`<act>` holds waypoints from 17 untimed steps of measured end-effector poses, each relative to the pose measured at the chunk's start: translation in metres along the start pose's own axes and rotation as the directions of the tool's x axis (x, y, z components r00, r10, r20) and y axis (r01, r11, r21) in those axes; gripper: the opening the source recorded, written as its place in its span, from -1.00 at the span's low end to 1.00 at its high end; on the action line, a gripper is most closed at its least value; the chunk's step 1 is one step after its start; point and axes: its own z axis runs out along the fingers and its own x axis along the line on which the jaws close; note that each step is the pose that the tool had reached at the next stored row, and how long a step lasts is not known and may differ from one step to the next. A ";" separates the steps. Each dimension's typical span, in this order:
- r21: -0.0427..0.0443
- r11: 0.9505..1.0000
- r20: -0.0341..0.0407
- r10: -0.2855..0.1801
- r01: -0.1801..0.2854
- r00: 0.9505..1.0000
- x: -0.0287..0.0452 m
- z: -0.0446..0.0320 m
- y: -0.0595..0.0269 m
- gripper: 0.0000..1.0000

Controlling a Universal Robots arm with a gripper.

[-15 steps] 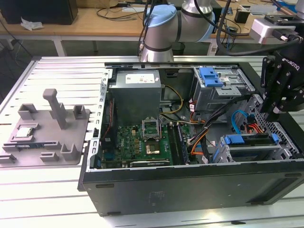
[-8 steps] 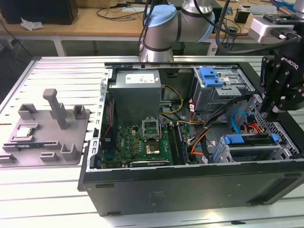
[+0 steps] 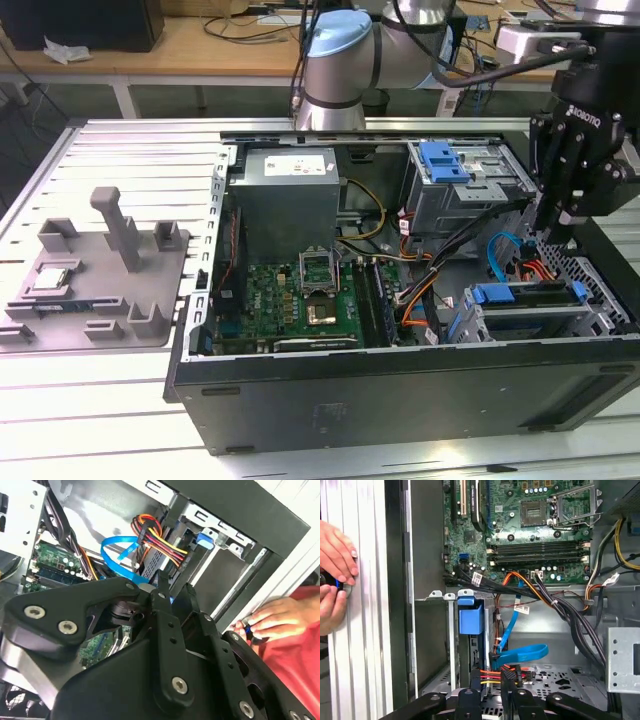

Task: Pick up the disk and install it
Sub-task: 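Insert the second disk wire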

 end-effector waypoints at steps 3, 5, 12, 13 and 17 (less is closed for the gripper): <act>0.002 1.000 -0.027 -0.004 0.004 1.000 -0.0073 -0.0011 0.0027 -0.40; 0.002 1.000 -0.027 -0.004 0.005 1.000 -0.0073 -0.0011 0.0027 -0.40; 0.002 1.000 -0.027 -0.005 0.005 1.000 -0.0073 -0.0011 0.0027 -0.40; 0.002 1.000 -0.027 -0.005 0.005 1.000 -0.0073 -0.0011 0.0026 -0.40; 0.002 1.000 -0.028 -0.005 0.005 1.000 -0.0098 -0.0016 0.0028 -0.40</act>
